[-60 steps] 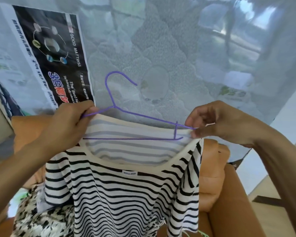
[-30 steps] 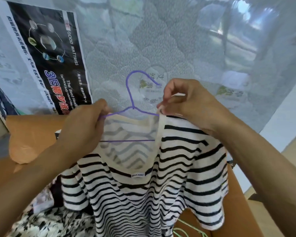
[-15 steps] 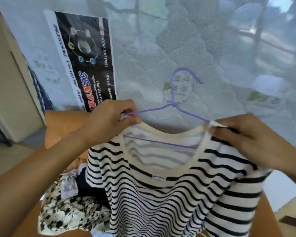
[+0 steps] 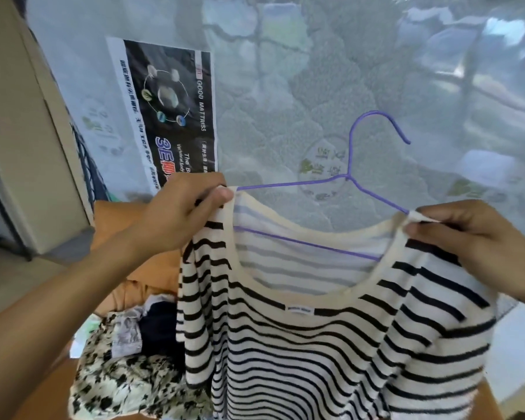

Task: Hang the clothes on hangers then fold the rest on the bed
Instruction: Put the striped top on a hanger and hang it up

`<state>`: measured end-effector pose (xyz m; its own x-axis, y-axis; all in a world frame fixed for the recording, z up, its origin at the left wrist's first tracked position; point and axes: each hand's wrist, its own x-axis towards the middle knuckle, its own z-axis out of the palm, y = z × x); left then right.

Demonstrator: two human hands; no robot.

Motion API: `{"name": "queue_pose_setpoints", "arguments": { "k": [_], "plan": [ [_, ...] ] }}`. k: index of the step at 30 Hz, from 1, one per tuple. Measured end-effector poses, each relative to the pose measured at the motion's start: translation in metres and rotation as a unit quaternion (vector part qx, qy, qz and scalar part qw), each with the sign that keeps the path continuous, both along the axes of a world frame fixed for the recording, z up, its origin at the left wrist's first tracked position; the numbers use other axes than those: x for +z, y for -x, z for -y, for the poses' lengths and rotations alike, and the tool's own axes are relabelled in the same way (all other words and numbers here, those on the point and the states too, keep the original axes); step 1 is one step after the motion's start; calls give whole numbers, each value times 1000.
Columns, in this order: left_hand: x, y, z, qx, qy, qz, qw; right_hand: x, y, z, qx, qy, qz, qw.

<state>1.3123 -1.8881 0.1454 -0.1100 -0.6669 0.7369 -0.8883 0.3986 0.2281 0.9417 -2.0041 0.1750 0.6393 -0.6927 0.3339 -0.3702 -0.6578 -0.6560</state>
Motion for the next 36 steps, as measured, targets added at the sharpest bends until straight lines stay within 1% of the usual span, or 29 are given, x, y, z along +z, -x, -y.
{"name": "queue_pose_setpoints", "arguments": {
  "k": [2,6,12,14,17,19,22,24,25,26,29,33,36],
  "plan": [
    [3,6,2,-12,26,-30,999,4,6,2,23,7,17,1000],
    [4,3,-5,0,81,-106,991,3,13,14,55,49,3,997],
    [1,10,-1,33,96,-128,987,-1,21,21,66,42,-8,997],
    [-5,9,1,27,71,-142,987,-9,15,22,55,50,7,997],
    [-9,3,2,-4,-22,-152,988,-20,10,26,22,57,42,997],
    [-5,7,-2,-25,-88,-125,988,-23,9,27,9,60,59,996],
    [14,27,-4,-35,-131,-53,989,-23,3,28,23,82,58,995],
    [29,43,3,-78,-166,-16,983,-22,-5,30,42,102,46,993],
    [35,52,7,-100,-192,-17,976,-21,-8,31,49,111,41,992],
    [39,60,11,-122,-220,-41,967,-20,-11,33,53,122,38,990],
    [45,80,18,-166,-282,-156,932,-17,-15,40,73,170,34,982],
    [54,96,17,-133,-285,-193,929,-15,-14,51,87,226,35,970],
    [60,110,11,-96,-275,-249,924,-18,-14,64,77,217,29,973]
  ]
}}
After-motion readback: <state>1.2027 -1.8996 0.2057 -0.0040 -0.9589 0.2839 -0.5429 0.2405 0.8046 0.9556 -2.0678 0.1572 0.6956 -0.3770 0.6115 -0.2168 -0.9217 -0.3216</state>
